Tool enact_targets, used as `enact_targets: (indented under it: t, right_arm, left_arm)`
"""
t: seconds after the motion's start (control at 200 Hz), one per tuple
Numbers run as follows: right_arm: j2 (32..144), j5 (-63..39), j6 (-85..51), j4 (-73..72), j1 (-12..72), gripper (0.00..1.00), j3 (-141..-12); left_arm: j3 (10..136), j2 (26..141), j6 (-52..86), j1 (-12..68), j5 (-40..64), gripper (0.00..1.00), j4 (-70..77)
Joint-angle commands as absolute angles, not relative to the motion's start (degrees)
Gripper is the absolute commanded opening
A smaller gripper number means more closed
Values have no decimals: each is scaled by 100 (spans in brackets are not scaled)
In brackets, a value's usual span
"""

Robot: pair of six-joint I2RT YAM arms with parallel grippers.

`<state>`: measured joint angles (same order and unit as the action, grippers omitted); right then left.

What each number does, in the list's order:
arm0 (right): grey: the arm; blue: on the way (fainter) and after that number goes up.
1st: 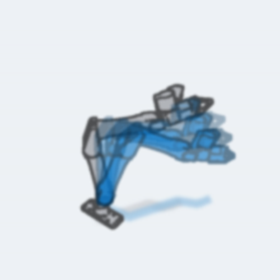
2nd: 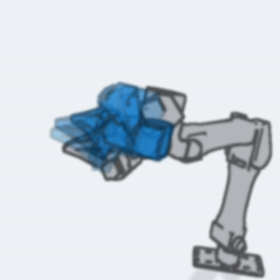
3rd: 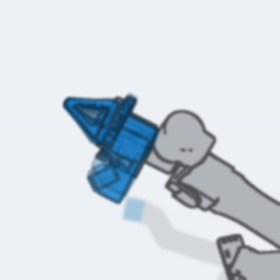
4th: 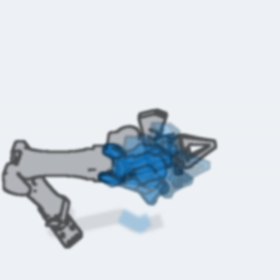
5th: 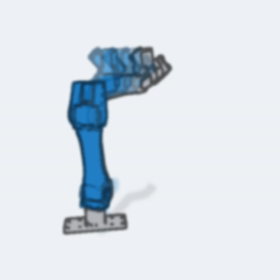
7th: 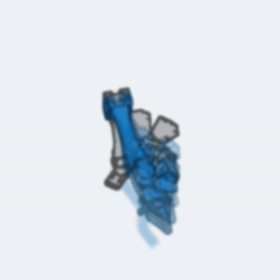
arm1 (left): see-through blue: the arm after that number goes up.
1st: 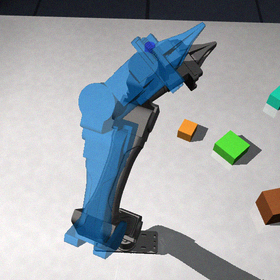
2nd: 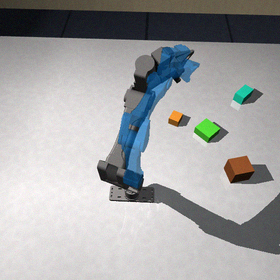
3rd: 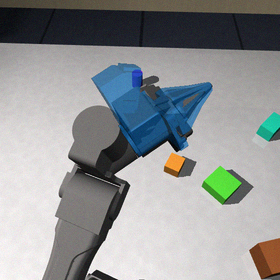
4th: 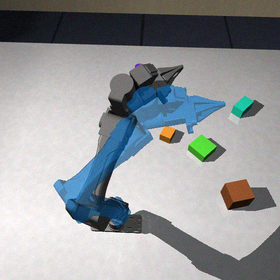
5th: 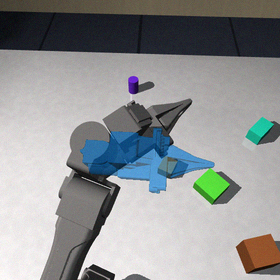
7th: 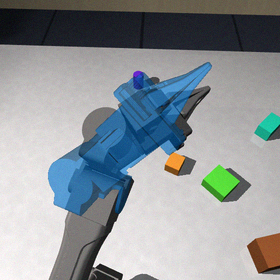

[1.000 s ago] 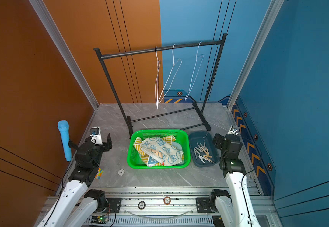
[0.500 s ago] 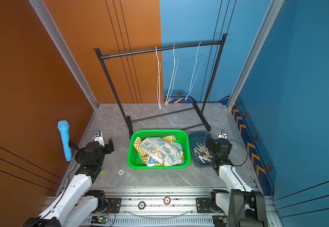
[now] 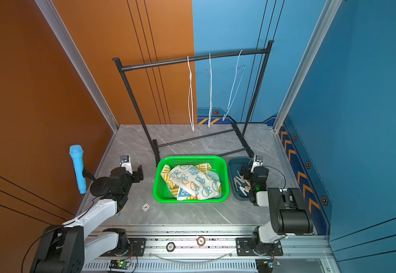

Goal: Remove the clothespins securing towels to the hanger
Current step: Reset both arms

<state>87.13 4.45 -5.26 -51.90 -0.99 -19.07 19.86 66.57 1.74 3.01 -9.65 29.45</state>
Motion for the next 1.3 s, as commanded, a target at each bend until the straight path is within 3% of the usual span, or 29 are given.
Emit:
enact_targets:
  t: [0.0, 0.205, 0.43, 0.521, 0.571, 0.641, 1.296]
  right_arm:
    - [8793, 328, -479, -5463, -75, 100, -1946]
    - [8758, 364, -499, -5111, -79, 100, -2085]
    - [8762, 392, -492, -5106, -61, 100, -2090]
    - [8763, 410, -492, -5098, -53, 100, -2099]
    - [8763, 419, -480, -5085, -53, 100, -2105]
    - [8763, 431, -481, -5079, -44, 100, -2109]
    - [8763, 448, -482, -5078, -44, 100, -2110]
  left_arm:
    - [1998, 7098, -21, 312, -591, 85, 3928]
    - [1985, 7799, -247, 304, -557, 91, 4600]
    - [1502, 9103, -148, 207, -528, 93, 6816]
    - [1862, 8803, 30, 100, -635, 95, 5571]
    - [2079, 8945, 116, 22, -633, 100, 5406]
    - [2164, 8923, 85, 44, -645, 98, 5215]
    - [2212, 8959, 0, 147, -774, 98, 5208]
